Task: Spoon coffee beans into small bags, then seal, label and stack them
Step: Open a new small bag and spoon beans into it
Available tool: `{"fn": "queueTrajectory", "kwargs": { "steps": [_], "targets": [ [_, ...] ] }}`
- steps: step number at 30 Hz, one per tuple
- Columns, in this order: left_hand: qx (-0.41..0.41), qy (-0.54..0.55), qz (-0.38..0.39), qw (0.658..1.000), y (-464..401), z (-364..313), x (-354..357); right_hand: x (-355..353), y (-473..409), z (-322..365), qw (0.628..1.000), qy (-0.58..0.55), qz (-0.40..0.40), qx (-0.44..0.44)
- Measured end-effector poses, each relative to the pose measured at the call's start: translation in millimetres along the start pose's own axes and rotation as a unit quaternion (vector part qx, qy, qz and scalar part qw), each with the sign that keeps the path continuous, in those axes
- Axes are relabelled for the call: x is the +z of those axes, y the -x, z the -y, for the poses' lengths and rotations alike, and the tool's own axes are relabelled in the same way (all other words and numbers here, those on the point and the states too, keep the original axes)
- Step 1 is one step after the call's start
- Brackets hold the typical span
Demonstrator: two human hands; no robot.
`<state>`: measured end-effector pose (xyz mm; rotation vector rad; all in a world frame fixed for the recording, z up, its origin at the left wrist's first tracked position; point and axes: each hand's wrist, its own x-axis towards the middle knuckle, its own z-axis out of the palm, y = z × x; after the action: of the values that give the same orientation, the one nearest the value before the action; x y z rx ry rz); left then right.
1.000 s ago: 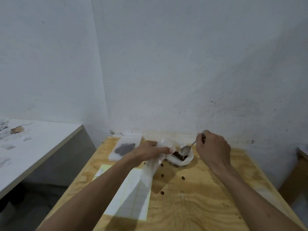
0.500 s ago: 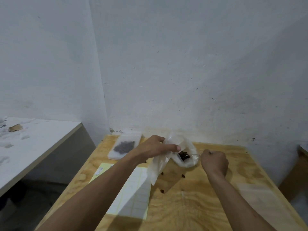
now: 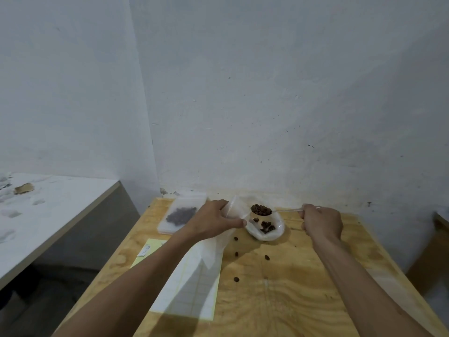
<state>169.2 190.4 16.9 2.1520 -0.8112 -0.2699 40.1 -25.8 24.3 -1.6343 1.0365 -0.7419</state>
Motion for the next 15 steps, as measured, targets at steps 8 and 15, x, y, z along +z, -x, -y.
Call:
{"fn": "queueTrajectory", "kwargs": {
  "steps": [8,15],
  "targets": [
    [0.028,-0.038,0.001,0.999,2,-3,5,-5,8,28,0.992,0.021,0.054,-0.114],
    [0.013,-0.018,0.013,1.0,-2,-4,9,1,15,42,0.945,0.095,0.028,-0.311]
  ]
}}
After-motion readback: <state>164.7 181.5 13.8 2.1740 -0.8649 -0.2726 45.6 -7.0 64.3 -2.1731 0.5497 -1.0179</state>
